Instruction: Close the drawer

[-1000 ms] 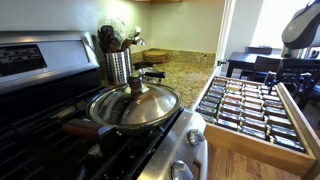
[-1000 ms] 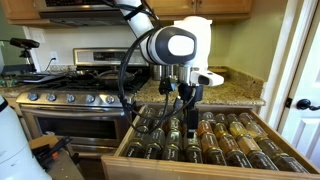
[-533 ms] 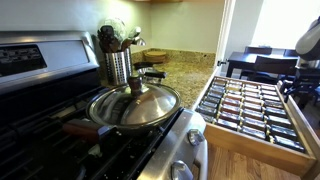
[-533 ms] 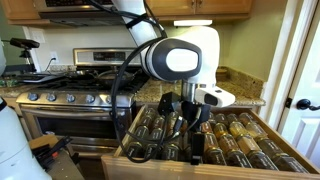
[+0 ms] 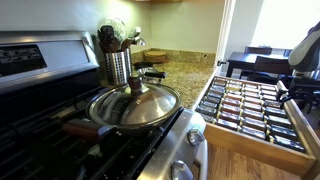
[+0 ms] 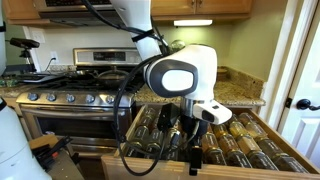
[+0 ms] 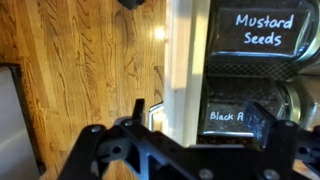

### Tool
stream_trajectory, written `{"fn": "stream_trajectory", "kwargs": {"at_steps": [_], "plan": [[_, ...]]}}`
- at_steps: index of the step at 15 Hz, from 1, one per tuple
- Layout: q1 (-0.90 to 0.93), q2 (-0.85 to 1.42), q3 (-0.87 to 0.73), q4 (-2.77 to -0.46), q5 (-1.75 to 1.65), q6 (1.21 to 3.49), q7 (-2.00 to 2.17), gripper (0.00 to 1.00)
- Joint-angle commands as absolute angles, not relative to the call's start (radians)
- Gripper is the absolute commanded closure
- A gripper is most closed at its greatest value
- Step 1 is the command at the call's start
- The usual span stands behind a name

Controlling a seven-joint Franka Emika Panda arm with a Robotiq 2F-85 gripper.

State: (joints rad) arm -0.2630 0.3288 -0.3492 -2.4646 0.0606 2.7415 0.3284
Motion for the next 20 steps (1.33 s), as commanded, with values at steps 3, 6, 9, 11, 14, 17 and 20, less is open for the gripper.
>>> {"fn": "stream_trajectory", "kwargs": {"at_steps": [3, 6, 9, 11, 14, 17, 20], "plan": [[-0.341, 0.381, -0.238, -2.446, 0.241, 2.823, 0.173, 0.0], [-0.399, 0.377, -0.183, -2.447, 0.319, 2.834, 0.075, 0.0], [-0.459, 0.363, -0.115, -2.449, 0.406, 2.835, -0.028, 0.0], [-0.492, 0.345, -0.078, -2.457, 0.458, 2.831, -0.096, 0.0], [-0.536, 0.318, -0.02, -2.47, 0.534, 2.827, -0.192, 0.0], [-0.549, 0.304, 0.013, -2.469, 0.58, 2.82, -0.245, 0.0], [-0.54, 0.288, 0.038, -2.46, 0.596, 2.802, -0.258, 0.0]]}}
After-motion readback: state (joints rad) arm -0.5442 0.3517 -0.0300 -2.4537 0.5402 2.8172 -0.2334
